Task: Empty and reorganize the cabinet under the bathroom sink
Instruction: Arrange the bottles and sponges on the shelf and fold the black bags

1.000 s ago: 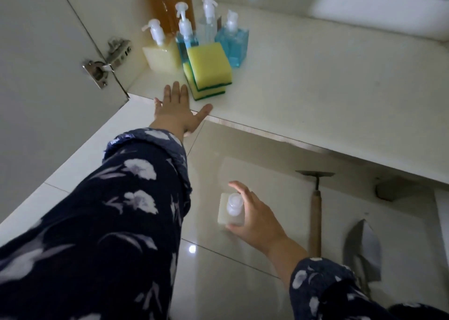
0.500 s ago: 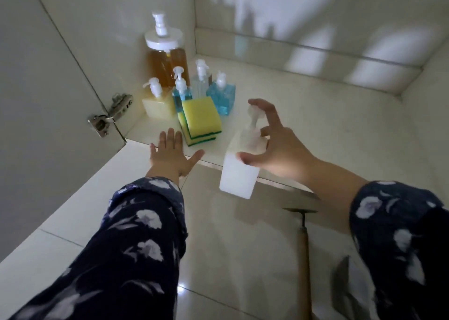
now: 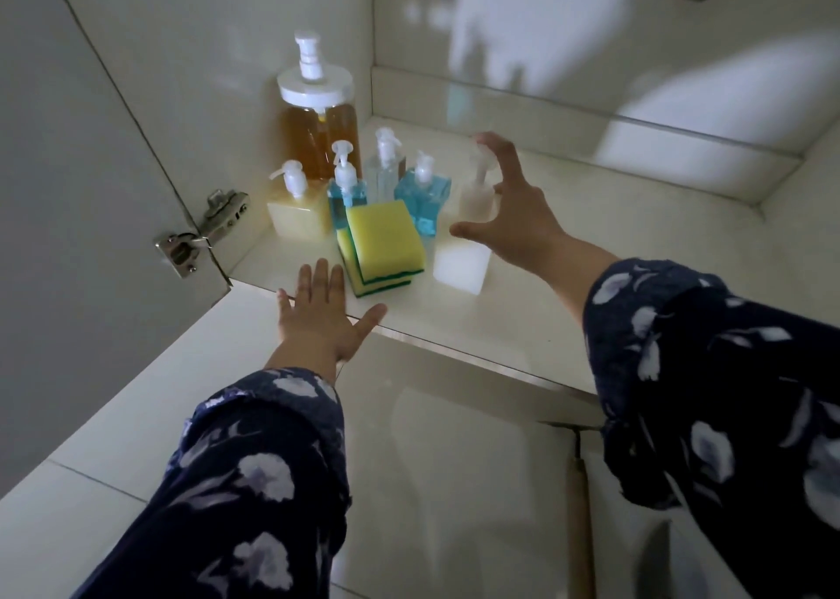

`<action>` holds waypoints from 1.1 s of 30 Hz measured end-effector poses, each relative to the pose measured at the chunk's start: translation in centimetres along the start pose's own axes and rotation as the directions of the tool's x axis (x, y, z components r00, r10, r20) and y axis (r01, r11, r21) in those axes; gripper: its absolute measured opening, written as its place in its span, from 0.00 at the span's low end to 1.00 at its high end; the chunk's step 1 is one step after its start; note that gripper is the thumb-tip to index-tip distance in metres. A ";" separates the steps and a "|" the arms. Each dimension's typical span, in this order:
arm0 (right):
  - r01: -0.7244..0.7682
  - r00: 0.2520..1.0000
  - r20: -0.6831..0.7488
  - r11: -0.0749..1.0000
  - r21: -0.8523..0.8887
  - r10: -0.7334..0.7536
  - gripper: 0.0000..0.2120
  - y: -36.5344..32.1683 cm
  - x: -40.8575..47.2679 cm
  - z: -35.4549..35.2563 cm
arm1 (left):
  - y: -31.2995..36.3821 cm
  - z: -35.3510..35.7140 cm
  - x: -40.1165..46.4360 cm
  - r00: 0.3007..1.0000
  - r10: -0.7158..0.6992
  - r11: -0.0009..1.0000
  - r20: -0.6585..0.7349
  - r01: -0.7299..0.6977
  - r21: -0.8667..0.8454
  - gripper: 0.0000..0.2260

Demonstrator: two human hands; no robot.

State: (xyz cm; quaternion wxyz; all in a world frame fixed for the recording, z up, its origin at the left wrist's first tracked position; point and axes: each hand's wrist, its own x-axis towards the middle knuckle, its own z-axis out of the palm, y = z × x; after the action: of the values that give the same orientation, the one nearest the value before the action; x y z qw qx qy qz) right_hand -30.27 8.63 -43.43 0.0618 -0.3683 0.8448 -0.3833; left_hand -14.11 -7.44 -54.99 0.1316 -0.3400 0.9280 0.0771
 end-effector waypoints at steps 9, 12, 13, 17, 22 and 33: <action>-0.001 0.999 -0.034 1.000 0.021 0.001 0.43 -0.4 1.4 2.4 | 0.2 -0.4 0.1 1.000 -0.012 1.000 0.022 0.012 0.008 0.41; -0.004 0.999 -0.040 1.000 0.002 0.004 0.43 -0.6 1.1 2.5 | 0.2 -0.5 0.0 0.999 -0.019 1.000 0.041 0.018 0.018 0.41; -0.005 0.999 -0.041 1.000 -0.007 0.005 0.44 -0.7 1.1 2.5 | 0.2 -0.5 0.0 0.999 -0.021 1.000 0.046 0.020 0.021 0.41; -0.027 0.999 -0.035 1.000 -0.006 0.027 0.52 -0.7 1.0 2.4 | 0.1 -0.6 0.2 0.998 -0.016 1.000 0.056 0.015 0.021 0.41; -0.157 0.985 0.049 0.978 -0.138 0.165 0.58 -0.1 -1.2 1.7 | 0.0 -0.5 0.2 0.999 0.002 1.000 0.041 -0.003 0.022 0.40; -0.491 0.853 0.086 0.848 -0.199 0.515 0.28 0.5 -15.2 1.6 | 3.6 -0.2 -6.3 0.982 -0.040 0.991 -0.185 0.016 -0.131 0.23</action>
State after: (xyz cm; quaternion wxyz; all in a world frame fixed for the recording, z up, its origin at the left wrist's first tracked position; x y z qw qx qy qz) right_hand -18.98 18.10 -47.63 0.1861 -0.1629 0.9350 -0.2541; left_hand -11.88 -0.97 -52.71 0.0226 -0.3665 0.9245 0.1027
